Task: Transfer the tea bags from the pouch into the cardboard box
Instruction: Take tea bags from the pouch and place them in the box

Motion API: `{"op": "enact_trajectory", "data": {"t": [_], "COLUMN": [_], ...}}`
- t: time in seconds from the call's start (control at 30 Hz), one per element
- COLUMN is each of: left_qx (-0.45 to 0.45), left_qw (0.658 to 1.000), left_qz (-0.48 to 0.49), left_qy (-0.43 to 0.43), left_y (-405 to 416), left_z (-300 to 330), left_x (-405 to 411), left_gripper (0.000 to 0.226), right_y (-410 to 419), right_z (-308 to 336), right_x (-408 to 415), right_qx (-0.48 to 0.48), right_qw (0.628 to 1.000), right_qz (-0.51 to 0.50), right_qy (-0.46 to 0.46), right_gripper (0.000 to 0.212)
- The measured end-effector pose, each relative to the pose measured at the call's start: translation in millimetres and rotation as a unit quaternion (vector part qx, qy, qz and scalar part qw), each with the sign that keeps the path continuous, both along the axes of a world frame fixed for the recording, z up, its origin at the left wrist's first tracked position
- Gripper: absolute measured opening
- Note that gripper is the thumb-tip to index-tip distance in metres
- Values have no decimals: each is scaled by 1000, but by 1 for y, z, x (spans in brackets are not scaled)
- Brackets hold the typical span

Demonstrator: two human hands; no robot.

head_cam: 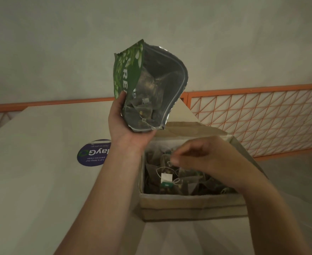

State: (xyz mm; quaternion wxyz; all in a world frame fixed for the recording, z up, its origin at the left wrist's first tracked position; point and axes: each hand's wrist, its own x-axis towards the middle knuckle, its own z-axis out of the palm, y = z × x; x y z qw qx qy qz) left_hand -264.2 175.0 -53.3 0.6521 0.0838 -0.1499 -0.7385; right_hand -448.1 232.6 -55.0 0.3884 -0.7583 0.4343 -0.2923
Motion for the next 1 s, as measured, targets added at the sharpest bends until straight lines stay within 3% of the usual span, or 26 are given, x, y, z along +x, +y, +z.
{"op": "enact_trajectory", "data": {"t": [0.1,0.2,0.3,0.57,0.77,1.0], "left_qx": [2,4,0,8,5,9], "left_qw": [1000,1000,1000,1000,1000,1000], "left_qz": [0,5,2,11,6,10], "left_qy": [4,4,9,-6,-10,-20], "left_y": [0,0,0,4,4,5], "left_z": [0,1,1,2,2,3], "left_x": [0,1,2,-1,-1,-3], "left_gripper": [53,53,53,52,52,51], "right_y": [2,2,0,-1,-1,-4], "right_z": [-7,-13,-11,-5,-6,-8], "right_x": [7,14,12,2,4,6], "right_qx": [-41,-78,-68,32,36,23], "right_qw": [991,978,989,991,989,984], "right_qz": [6,-10,-26,-60,-50,-94], "right_qy": [128,191,128,-117,-132,-147], "right_gripper": [31,23,8,15,32,29]}}
